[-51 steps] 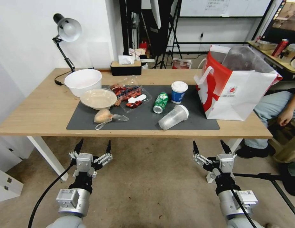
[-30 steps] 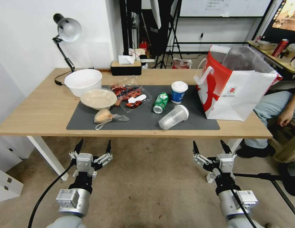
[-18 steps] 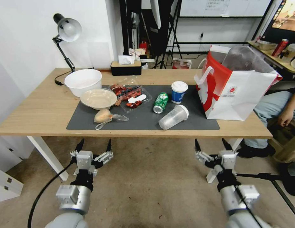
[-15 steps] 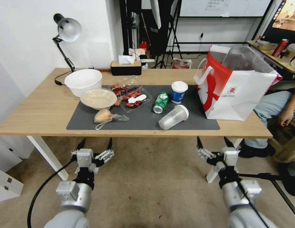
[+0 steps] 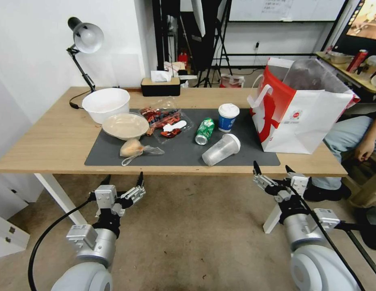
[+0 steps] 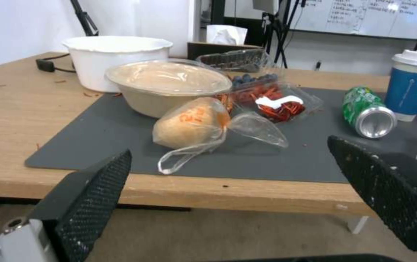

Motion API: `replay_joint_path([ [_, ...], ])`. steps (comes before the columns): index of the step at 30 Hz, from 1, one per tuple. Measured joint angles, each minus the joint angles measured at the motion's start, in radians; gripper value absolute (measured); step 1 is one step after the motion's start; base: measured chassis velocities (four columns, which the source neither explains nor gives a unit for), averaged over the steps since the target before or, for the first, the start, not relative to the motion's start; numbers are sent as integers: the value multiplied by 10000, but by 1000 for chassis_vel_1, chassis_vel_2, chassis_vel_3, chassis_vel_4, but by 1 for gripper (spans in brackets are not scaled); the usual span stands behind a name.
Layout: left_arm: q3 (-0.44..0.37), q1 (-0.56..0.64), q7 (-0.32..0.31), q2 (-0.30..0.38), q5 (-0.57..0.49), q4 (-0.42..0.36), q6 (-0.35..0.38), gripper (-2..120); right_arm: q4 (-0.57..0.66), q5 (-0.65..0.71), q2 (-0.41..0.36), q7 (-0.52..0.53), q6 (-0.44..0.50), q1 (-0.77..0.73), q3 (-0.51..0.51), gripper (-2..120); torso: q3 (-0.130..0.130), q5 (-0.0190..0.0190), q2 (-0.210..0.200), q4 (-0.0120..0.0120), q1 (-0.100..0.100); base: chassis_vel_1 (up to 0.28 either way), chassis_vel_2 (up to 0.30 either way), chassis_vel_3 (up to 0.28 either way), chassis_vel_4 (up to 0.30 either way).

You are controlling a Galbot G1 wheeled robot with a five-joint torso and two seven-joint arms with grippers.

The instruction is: Pick up the trash from the table and place it into the takeout bag.

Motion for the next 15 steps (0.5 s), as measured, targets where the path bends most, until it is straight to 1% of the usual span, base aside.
replay_joint_path([
  [1,-4,6,6,-13,7,4,-19,100,-79,187,-26,177,37,142,-228,100,0,-1,0,0,-1,0,0,0,0],
  [2,-4,6,6,-13,7,4,-19,100,-79,187,-26,177,37,142,-228,100,0,-1,0,0,-1,0,0,0,0],
  [4,-36,38,28,-55,24,14,-84,100,-296,690,-82,673,61,525,-799,100,0,-1,-1,0,0,0,0,0,0],
  [5,-36,38,28,-55,24,14,-84,100,-296,690,-82,673,61,525,-799,100,0,-1,-1,0,0,0,0,0,0],
  [9,-225,100,94,-111,62,18,-205,100,-871,1697,-48,1828,-116,1459,-1980,100,1,0,-1,2,0,0,0,0,0],
  [10,-225,100,94,-111,62,18,-205,100,-871,1697,-48,1828,-116,1459,-1980,100,1,0,-1,2,0,0,0,0,0],
  [13,-330,142,127,-113,129,18,-231,100,-1220,2243,140,2736,-512,2160,-2547,100,0,-1,0,1,0,0,0,0,0],
  [14,-330,142,127,-113,129,18,-231,100,-1220,2243,140,2736,-512,2160,-2547,100,0,-1,0,1,0,0,0,0,0],
  [15,-364,162,143,-113,178,24,-246,100,-1463,2415,264,3176,-762,2565,-2749,100,0,-2,0,2,0,0,0,0,0],
])
